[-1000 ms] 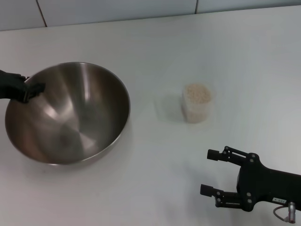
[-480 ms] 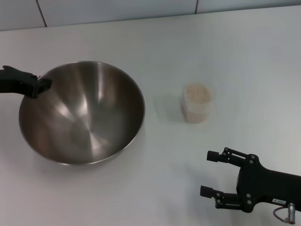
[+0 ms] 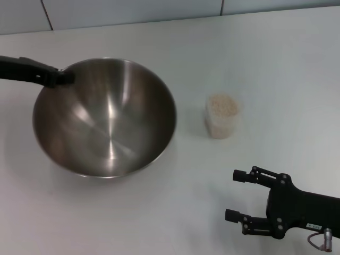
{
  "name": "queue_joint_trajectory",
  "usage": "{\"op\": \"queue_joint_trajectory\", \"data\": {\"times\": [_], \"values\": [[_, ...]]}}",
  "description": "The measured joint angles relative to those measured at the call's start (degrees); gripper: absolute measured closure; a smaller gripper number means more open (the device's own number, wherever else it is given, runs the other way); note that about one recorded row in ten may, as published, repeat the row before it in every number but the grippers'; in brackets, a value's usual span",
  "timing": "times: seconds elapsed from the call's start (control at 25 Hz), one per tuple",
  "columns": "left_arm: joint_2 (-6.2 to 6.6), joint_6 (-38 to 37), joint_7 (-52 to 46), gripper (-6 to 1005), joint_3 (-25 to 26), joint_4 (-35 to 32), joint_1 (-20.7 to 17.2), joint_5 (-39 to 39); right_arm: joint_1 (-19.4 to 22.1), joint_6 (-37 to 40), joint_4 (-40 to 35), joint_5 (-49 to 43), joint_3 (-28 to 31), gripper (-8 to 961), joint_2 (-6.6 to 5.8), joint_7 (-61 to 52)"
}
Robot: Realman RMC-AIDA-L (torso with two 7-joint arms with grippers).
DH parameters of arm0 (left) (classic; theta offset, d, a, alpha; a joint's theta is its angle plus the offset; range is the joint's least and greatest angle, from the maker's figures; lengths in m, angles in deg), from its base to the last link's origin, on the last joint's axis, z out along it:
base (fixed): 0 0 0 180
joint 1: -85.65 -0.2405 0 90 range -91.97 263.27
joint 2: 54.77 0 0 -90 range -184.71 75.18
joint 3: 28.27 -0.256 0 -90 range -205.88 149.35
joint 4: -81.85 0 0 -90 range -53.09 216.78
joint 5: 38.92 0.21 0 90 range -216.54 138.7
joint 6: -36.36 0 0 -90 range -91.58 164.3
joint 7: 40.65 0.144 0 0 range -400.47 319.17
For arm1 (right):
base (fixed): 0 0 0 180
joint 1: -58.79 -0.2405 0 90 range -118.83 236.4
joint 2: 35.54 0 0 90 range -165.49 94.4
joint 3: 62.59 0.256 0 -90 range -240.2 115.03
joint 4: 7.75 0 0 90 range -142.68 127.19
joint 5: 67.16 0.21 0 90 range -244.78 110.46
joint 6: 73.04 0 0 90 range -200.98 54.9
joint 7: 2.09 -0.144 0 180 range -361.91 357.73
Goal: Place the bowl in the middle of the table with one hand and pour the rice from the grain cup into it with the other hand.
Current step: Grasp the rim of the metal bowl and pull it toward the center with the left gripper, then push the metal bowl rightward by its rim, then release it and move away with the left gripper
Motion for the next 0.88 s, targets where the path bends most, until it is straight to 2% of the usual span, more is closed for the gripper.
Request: {"op": "queue_joint_trajectory", "data": {"times": [0.04,0.12,0.2,0.36,0.44,0.52,0.88], "values": [[-0.17,-1.32,-0.17,956,0.04,0.44,1.80,-0.13,-0.11,0.00,0.00,-0.02,0.00,164,0.00,0.00],[-0.52,-1.83,-0.23,957,0.08,0.58,2.69,-0.20,-0.24,0.00,0.00,-0.22,0.00,165,0.00,-0.01],[-0.52,-1.83,-0.23,957,0.08,0.58,2.69,-0.20,-0.34,0.00,0.00,-0.39,0.00,165,0.00,-0.03],[-1.58,-2.24,0.04,958,0.41,1.81,4.80,-0.30,-0.58,0.00,0.00,-0.74,0.00,167,0.09,-0.15],[-1.58,-2.24,0.04,959,0.41,1.81,4.80,-0.30,-0.60,0.00,0.00,-0.76,0.00,168,0.16,-0.17],[-3.20,1.27,0.29,959,-1.20,2.30,5.11,-0.08,-0.67,0.00,0.00,-0.78,0.00,169,0.17,-0.18],[-3.65,4.41,1.01,962,-2.42,2.89,4.48,0.04,-0.73,0.01,0.00,-0.88,0.00,173,0.18,-0.65]]}}
